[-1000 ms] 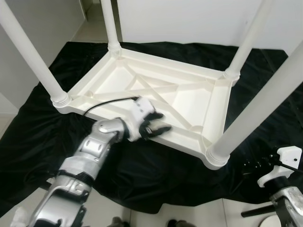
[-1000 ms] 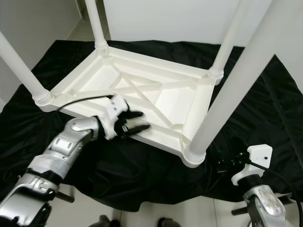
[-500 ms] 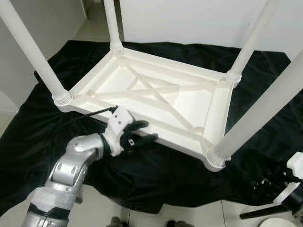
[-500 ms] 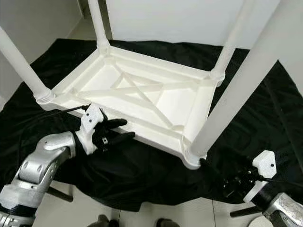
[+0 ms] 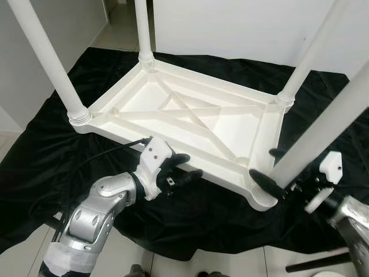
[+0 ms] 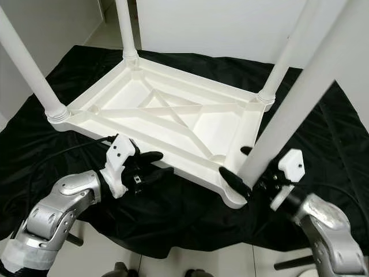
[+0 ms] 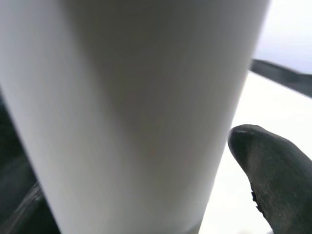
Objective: Building children table
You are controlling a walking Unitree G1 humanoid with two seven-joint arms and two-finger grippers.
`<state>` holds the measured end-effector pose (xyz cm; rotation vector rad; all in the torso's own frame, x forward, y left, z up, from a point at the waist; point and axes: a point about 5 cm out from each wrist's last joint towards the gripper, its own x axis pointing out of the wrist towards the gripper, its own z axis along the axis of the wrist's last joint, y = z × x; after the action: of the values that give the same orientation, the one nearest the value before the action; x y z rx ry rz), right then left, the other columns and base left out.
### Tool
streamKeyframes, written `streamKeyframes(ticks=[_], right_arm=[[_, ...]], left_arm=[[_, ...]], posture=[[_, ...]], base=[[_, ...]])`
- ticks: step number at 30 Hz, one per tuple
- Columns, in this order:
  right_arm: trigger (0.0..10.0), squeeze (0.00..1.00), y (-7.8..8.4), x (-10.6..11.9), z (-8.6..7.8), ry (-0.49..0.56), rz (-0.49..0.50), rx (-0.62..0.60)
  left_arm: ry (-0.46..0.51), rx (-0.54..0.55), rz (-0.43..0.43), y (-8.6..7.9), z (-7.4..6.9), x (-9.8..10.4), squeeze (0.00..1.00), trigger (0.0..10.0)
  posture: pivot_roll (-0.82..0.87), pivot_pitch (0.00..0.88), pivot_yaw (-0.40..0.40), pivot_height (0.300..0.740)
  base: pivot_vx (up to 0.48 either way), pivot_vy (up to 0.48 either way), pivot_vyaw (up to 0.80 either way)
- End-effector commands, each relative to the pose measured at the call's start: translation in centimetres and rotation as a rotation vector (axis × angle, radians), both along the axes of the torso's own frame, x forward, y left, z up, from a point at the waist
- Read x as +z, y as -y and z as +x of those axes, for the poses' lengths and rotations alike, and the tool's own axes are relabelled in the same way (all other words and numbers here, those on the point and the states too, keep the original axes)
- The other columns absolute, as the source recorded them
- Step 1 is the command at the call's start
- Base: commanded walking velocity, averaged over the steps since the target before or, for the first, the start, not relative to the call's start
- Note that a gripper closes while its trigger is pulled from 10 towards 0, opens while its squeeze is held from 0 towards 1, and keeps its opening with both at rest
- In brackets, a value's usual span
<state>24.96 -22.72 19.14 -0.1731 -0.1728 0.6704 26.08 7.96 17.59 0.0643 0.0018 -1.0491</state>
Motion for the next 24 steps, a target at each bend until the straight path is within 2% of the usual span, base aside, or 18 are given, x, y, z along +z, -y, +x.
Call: streamKeyframes(ticks=[1, 2, 3, 6, 10, 14, 21, 24], right_arm=[[10.0, 0.00, 0.6, 0.1, 0.9, 0.015, 0.011, -0.063], [10.0, 0.00, 0.6, 0.1, 0.9, 0.015, 0.011, -0.063], [10.0, 0.00, 1.0, 0.2, 2.0, 0.033, 0.001, -0.101], [10.0, 0.00, 1.4, 0.1, 2.9, 0.027, 0.025, -0.137], [10.0, 0.00, 1.5, -0.1, 3.3, 0.030, 0.029, -0.156], [10.0, 0.00, -0.1, -1.1, 3.2, -0.011, 0.020, -0.105], [10.0, 0.00, -0.9, -2.2, 3.3, -0.038, 0.013, -0.101], [10.0, 0.00, -1.8, -2.9, 3.5, -0.038, 0.012, -0.108]], left_arm=[[-0.004, 0.008, -0.002, 0.4, -0.2, -0.1, 0.00, 10.0], [-0.004, 0.008, -0.002, 0.4, -0.2, -0.1, 0.00, 10.0], [-0.004, -0.006, -0.009, 0.9, -0.3, 0.0, 0.00, 10.0], [-0.014, -0.005, -0.017, 1.3, -0.3, 0.1, 0.00, 10.0], [-0.023, 0.005, -0.023, 1.6, -0.2, 0.0, 0.00, 10.0], [-0.036, 0.049, -0.026, 2.2, 0.2, -0.3, 0.00, 10.0], [-0.004, 0.079, -0.018, 3.0, 0.4, -0.2, 0.00, 10.0], [-0.029, 0.110, -0.059, 3.3, 0.7, 0.2, 0.00, 10.0]], posture=[[0.01, 0.081, -0.028, 0.740], [0.01, 0.081, -0.028, 0.740], [0.01, 0.081, -0.031, 0.740], [0.00, 0.082, -0.032, 0.740], [-0.01, 0.089, -0.033, 0.740], [-0.03, 0.096, -0.030, 0.740], [-0.03, 0.094, -0.028, 0.740], [-0.03, 0.078, -0.024, 0.740]], base=[[0.000, 0.000, 0.00], [0.000, 0.000, 0.00], [0.000, 0.000, 0.00], [0.000, 0.000, 0.00], [0.000, 0.000, 0.00], [0.000, 0.000, 0.00], [0.000, 0.000, 0.00], [0.000, 0.000, 0.00]])
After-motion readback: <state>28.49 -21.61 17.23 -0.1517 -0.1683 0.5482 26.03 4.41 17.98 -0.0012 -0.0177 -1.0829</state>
